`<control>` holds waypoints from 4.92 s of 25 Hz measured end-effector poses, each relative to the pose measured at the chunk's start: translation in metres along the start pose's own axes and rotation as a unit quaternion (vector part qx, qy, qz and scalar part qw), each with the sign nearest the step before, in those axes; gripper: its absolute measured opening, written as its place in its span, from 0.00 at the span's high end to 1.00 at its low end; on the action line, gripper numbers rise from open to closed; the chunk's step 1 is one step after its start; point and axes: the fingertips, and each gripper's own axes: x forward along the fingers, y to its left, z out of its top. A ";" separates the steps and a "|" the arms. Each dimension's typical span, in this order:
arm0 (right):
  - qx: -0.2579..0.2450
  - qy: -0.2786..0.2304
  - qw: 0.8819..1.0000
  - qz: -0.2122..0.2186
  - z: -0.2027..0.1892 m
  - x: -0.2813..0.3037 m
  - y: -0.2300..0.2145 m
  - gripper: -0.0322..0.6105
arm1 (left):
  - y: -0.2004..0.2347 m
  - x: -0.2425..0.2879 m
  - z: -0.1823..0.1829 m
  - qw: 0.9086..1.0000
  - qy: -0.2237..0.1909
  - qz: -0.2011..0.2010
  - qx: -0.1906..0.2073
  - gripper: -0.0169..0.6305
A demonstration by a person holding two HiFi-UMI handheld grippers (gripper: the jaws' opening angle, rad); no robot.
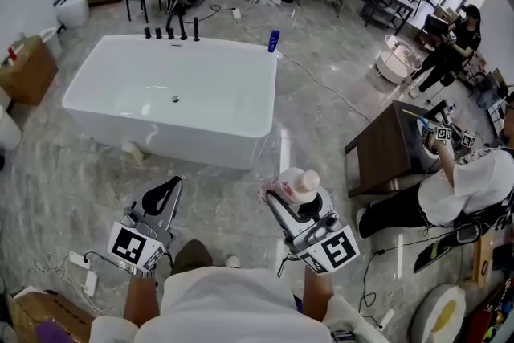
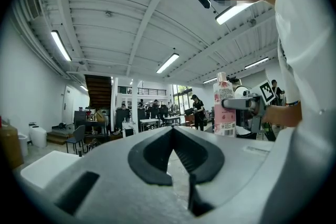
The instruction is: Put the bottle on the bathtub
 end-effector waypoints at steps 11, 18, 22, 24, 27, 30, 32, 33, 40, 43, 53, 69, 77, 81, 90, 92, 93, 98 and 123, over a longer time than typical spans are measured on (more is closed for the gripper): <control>0.004 0.005 1.000 -0.026 -0.045 0.136 -0.091 0.58 | 0.143 0.122 -0.034 1.000 -0.004 -0.028 0.010 0.97; 0.009 -0.013 0.997 -0.078 -0.052 0.306 -0.185 0.58 | 0.304 0.242 -0.038 0.998 -0.009 -0.068 0.012 0.97; 0.004 -0.004 0.997 -0.076 -0.050 0.385 -0.225 0.58 | 0.378 0.312 -0.029 0.997 -0.018 -0.079 0.009 0.97; 0.009 0.005 0.997 -0.078 -0.054 0.409 -0.248 0.58 | 0.398 0.347 -0.023 0.996 -0.026 -0.084 -0.001 0.97; 0.015 0.015 0.997 -0.077 -0.068 0.436 -0.280 0.58 | 0.418 0.389 -0.033 0.995 -0.020 -0.092 -0.009 0.97; 0.023 0.028 0.997 -0.067 -0.085 0.461 -0.314 0.58 | 0.433 0.431 -0.053 0.995 0.002 -0.102 -0.007 0.97; 0.036 0.037 0.997 -0.055 -0.097 0.476 -0.339 0.58 | 0.442 0.459 -0.065 0.994 0.018 -0.103 -0.011 0.97; 0.041 0.042 0.997 -0.048 -0.104 0.486 -0.350 0.58 | 0.446 0.473 -0.070 0.994 0.023 -0.102 -0.014 0.97; 0.026 0.069 0.997 -0.035 -0.186 0.561 -0.444 0.58 | 0.480 0.559 -0.130 0.994 0.032 -0.098 -0.026 0.97; 0.023 0.079 0.996 -0.043 -0.233 0.601 -0.482 0.58 | 0.505 0.586 -0.169 0.994 0.042 -0.094 -0.041 0.97; 0.026 0.093 0.994 -0.056 -0.418 0.725 -0.573 0.58 | 0.561 0.654 -0.322 0.991 0.060 -0.101 -0.069 0.97; -0.030 0.087 0.990 -0.105 -0.603 0.875 -0.677 0.58 | 0.588 0.662 -0.442 0.989 0.070 -0.070 -0.110 0.97; -0.015 0.077 0.987 -0.143 -0.645 0.904 -0.708 0.58 | 0.590 0.684 -0.462 0.988 0.059 -0.072 -0.123 0.97; -0.008 0.047 0.989 -0.138 -0.643 0.901 -0.709 0.58 | 0.590 0.685 -0.478 0.987 0.071 -0.068 -0.131 0.97; 0.006 0.054 0.990 -0.130 -0.648 0.885 -0.709 0.49 | 0.593 0.697 -0.476 0.987 0.060 -0.067 -0.133 0.97; 0.006 0.048 0.990 -0.136 -0.647 0.868 -0.704 0.47 | 0.591 0.698 -0.476 0.987 0.057 -0.066 -0.137 0.97; 0.007 0.046 0.990 -0.136 -0.648 0.858 -0.699 0.48 | 0.590 0.697 -0.477 0.987 0.058 -0.066 -0.138 0.97; 0.039 0.080 0.985 -0.145 -0.656 0.786 -0.652 0.52 | 0.590 0.690 -0.479 0.985 0.066 -0.058 -0.147 0.97; 0.075 0.081 0.991 -0.069 -0.279 0.616 -0.462 0.90 | 0.528 0.595 -0.230 0.990 0.046 -0.061 -0.119 0.97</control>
